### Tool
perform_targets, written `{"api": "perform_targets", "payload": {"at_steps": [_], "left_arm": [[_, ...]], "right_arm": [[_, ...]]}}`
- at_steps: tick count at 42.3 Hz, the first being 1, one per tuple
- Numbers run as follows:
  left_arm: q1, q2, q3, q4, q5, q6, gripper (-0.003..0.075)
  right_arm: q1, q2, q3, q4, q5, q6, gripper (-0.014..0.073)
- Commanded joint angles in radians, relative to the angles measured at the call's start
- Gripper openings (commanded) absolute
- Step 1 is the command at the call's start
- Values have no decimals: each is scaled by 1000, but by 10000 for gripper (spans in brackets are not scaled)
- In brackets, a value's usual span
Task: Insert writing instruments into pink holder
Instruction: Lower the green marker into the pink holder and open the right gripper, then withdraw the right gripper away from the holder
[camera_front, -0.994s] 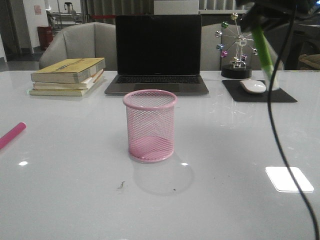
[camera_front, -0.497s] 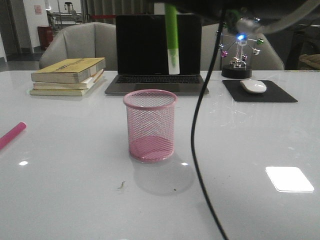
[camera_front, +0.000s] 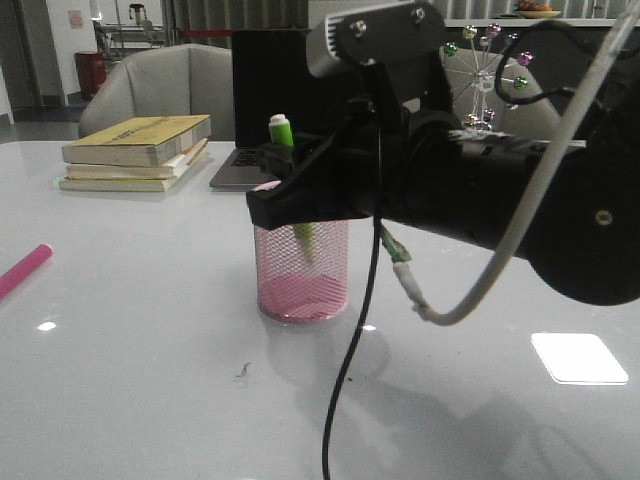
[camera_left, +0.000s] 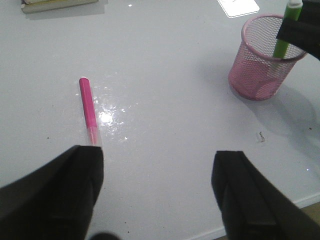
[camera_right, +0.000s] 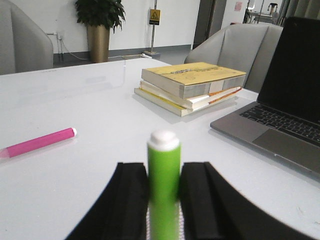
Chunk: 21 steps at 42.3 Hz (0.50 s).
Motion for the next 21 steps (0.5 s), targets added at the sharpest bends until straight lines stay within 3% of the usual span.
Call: {"api": "perform_targets", "payload": {"at_steps": [1,4,10,15,21], "left_arm": [[-6,2,-26,-7,-70,0,507],[-6,2,-26,-7,-70,0,507],[-6,2,-26,-7,-70,0,507],[-6,2,-26,-7,-70,0,507],[-6,2,-26,-7,-70,0,507]], "right_arm": [[0,-47,-26,-12,-86,-9,428],[-1,-58,-26,-10,-79,-9,477],[-1,-154,-26,-5,67,-9,479],[-1,-323,-26,48,317,-9,479],[-3,-565,-26,131,728,-9,479]]}}
